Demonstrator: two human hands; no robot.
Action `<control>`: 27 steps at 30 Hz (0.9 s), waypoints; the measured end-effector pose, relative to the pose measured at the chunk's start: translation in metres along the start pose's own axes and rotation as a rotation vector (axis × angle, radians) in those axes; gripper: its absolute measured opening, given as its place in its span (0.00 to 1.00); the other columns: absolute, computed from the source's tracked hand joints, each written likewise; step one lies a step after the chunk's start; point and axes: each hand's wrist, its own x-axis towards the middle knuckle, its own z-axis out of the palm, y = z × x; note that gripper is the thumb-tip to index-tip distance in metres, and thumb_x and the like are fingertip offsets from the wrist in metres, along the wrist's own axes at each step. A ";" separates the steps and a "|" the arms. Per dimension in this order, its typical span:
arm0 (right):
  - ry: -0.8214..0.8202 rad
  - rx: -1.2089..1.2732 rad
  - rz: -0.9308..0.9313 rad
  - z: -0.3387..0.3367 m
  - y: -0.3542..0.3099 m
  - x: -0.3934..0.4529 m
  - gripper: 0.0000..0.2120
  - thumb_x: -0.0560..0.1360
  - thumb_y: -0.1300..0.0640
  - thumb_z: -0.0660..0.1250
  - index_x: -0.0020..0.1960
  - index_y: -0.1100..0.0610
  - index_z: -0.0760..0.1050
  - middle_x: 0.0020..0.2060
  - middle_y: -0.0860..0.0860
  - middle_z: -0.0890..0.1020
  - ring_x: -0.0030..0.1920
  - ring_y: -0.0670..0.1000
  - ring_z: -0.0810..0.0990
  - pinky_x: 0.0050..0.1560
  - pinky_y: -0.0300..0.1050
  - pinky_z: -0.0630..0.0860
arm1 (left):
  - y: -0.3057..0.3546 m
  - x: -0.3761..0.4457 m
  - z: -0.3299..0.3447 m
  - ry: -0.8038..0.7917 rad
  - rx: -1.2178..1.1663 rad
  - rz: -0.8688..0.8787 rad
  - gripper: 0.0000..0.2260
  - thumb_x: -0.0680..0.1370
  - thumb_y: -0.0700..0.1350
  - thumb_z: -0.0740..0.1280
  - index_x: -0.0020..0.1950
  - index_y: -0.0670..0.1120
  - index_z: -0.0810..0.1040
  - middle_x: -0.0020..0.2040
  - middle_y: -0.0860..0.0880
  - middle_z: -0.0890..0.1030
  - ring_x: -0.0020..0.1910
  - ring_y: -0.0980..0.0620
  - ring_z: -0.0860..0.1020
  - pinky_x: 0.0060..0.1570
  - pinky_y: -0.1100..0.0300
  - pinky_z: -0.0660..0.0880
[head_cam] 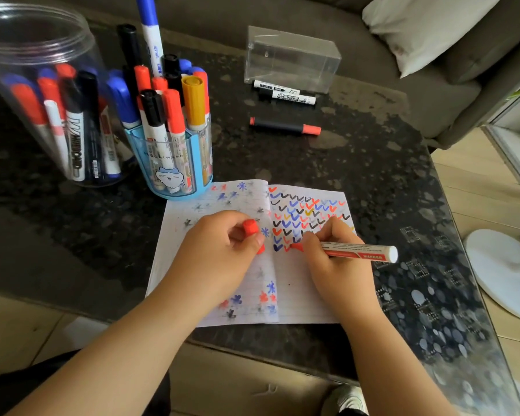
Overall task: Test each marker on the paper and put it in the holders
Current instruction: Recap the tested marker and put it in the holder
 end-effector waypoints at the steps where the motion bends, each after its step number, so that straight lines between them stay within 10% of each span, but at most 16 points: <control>1: 0.005 0.067 0.040 -0.002 0.000 0.000 0.16 0.73 0.60 0.68 0.30 0.54 0.66 0.24 0.44 0.69 0.28 0.42 0.66 0.31 0.34 0.63 | 0.002 0.000 -0.001 0.010 -0.044 -0.003 0.02 0.76 0.47 0.67 0.47 0.52 0.79 0.40 0.57 0.82 0.42 0.63 0.79 0.45 0.67 0.75; 5: 0.026 0.327 0.170 -0.016 -0.014 -0.005 0.15 0.71 0.46 0.72 0.32 0.51 0.71 0.25 0.43 0.73 0.27 0.40 0.69 0.35 0.39 0.64 | 0.009 -0.002 -0.004 -0.009 -0.377 -0.106 0.04 0.75 0.42 0.68 0.46 0.52 0.78 0.38 0.57 0.84 0.40 0.64 0.81 0.45 0.65 0.74; 13: 0.014 0.494 0.080 -0.033 -0.065 -0.027 0.11 0.67 0.49 0.63 0.33 0.56 0.71 0.23 0.54 0.74 0.28 0.51 0.67 0.28 0.37 0.64 | 0.020 -0.006 -0.012 -0.226 -0.992 -0.225 0.07 0.72 0.35 0.66 0.48 0.39 0.79 0.42 0.43 0.85 0.39 0.51 0.84 0.36 0.64 0.79; 21: -0.030 0.464 0.087 -0.029 -0.080 -0.029 0.10 0.71 0.56 0.61 0.31 0.53 0.68 0.22 0.53 0.73 0.24 0.46 0.69 0.27 0.33 0.65 | 0.018 -0.013 -0.020 -0.344 -0.940 -0.128 0.12 0.64 0.41 0.68 0.47 0.41 0.79 0.42 0.43 0.85 0.41 0.49 0.84 0.37 0.63 0.79; 27: -0.035 0.294 0.077 -0.026 -0.085 -0.023 0.11 0.67 0.52 0.66 0.28 0.53 0.71 0.20 0.47 0.67 0.25 0.47 0.63 0.27 0.38 0.60 | 0.017 -0.021 -0.028 -0.472 -0.372 0.082 0.04 0.77 0.44 0.65 0.45 0.49 0.80 0.36 0.51 0.84 0.35 0.55 0.81 0.42 0.59 0.76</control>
